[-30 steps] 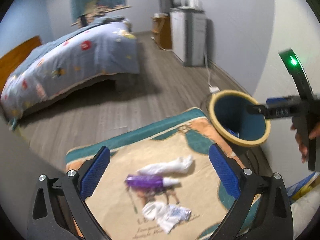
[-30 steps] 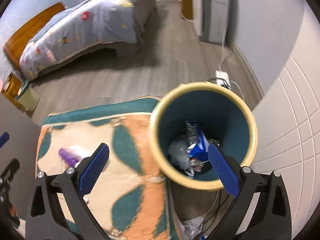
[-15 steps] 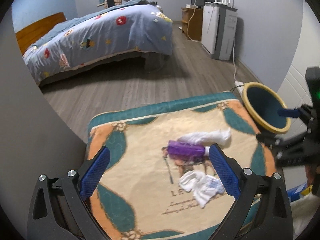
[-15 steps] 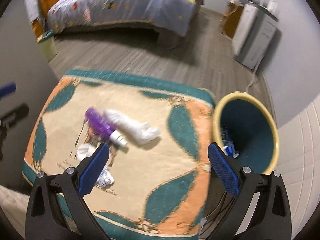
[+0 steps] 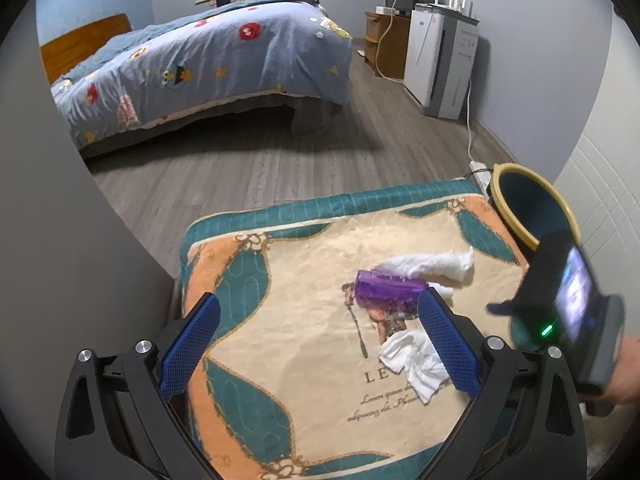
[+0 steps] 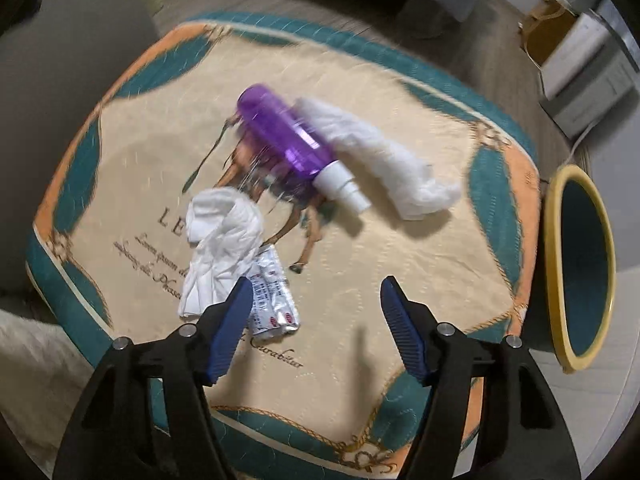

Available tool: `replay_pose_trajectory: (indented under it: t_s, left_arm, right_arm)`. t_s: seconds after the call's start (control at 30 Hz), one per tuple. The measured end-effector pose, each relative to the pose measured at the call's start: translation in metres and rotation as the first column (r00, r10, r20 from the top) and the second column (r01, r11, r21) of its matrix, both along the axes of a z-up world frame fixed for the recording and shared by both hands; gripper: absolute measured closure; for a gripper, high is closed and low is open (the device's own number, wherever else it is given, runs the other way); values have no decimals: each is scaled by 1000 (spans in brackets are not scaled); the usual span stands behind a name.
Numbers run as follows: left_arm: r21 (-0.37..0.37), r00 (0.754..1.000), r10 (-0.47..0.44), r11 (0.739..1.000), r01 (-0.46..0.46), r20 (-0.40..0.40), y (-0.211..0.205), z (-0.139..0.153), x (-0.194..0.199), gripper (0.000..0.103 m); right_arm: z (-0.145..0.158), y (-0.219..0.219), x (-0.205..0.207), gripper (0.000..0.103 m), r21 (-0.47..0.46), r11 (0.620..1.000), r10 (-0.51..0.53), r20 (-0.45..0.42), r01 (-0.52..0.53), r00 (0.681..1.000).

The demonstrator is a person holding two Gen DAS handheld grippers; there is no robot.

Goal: Collect trash
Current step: 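Move both tools over the cushion and grasp the silver blister packet with the right tool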

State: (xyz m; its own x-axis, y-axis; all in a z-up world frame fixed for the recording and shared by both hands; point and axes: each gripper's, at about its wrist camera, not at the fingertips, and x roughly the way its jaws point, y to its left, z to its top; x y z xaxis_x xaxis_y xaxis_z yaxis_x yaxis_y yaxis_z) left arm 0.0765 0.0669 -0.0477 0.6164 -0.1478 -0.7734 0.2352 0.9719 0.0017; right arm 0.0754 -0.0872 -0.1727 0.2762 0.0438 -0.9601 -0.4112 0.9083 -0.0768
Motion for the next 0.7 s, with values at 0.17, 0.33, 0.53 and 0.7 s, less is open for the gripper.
replay_pose_trajectory:
  t_s: [0.17, 0.33, 0.53, 0.7]
  left_arm:
    - [-11, 1000, -5, 1000, 5, -5, 0, -1, 3, 5]
    - [-23, 1000, -1, 1000, 0, -14, 1, -2, 6, 5]
    - [-5, 999, -1, 1000, 1, -33, -2, -9, 7, 5]
    - [11, 998, -16, 1000, 16, -61, -11, -23, 6, 5]
  right_arm:
    - [-22, 7, -1, 48, -17, 999, 29, -59, -30, 998]
    - [-29, 11, -2, 63, 27, 999, 47, -93, -45, 995]
    - [-27, 18, -3, 80, 53, 997, 67, -115, -61, 991]
    - [-11, 0, 4, 94, 79, 997, 12, -108, -3, 994]
